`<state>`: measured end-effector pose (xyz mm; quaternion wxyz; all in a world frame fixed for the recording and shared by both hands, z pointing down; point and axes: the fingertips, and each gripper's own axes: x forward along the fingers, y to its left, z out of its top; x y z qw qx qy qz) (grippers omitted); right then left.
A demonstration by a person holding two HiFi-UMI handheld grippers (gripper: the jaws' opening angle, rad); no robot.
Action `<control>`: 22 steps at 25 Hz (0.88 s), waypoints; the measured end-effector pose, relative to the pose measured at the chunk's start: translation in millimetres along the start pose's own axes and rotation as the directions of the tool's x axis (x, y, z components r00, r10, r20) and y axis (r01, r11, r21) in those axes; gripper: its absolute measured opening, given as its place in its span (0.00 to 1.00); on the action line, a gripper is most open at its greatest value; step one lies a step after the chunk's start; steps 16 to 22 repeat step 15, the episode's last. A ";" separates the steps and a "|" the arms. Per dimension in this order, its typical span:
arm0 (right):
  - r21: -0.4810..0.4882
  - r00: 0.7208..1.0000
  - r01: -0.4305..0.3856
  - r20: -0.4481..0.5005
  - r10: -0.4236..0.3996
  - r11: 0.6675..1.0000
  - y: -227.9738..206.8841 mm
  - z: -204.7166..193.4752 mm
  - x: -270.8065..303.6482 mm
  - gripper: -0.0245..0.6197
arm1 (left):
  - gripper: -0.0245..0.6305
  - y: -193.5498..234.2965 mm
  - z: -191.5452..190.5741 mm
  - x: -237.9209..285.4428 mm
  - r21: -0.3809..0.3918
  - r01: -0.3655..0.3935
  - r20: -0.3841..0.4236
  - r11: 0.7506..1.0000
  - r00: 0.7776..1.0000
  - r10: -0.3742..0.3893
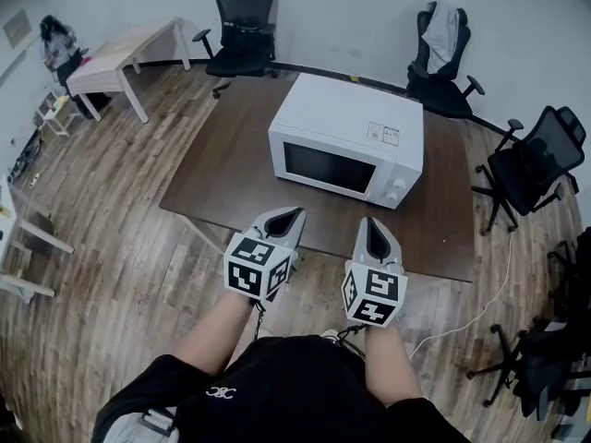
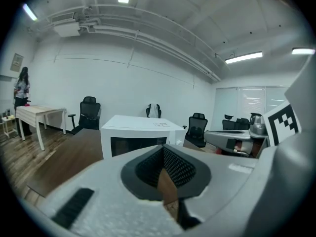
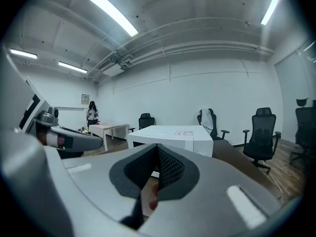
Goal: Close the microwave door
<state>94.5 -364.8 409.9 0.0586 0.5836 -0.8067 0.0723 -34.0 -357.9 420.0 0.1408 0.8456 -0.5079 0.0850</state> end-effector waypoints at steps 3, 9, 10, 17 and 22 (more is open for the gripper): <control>0.000 1.000 0.002 0.001 -0.002 1.000 3.4 -0.1 -0.4 0.05 | 0.05 5.8 0.2 -3.6 0.001 -0.008 0.002 1.000 1.000 0.008; 0.000 1.000 -0.002 -0.004 0.002 1.000 10.8 -1.9 2.7 0.05 | 0.05 15.6 -0.5 -6.3 0.011 -0.022 0.001 1.000 1.000 0.022; -0.001 1.000 -0.004 -0.005 0.004 1.000 11.7 -2.3 3.3 0.05 | 0.05 17.1 -0.7 -6.2 0.011 -0.024 0.001 1.000 1.000 0.024; 0.000 1.000 -0.011 -0.007 0.011 1.000 15.5 -1.6 6.4 0.05 | 0.05 24.6 0.0 -6.1 0.010 -0.034 0.000 0.999 0.999 0.034; 0.000 1.000 -0.011 -0.007 0.011 1.000 15.5 -1.6 6.4 0.05 | 0.05 24.6 0.0 -6.1 0.010 -0.034 0.000 0.999 0.999 0.034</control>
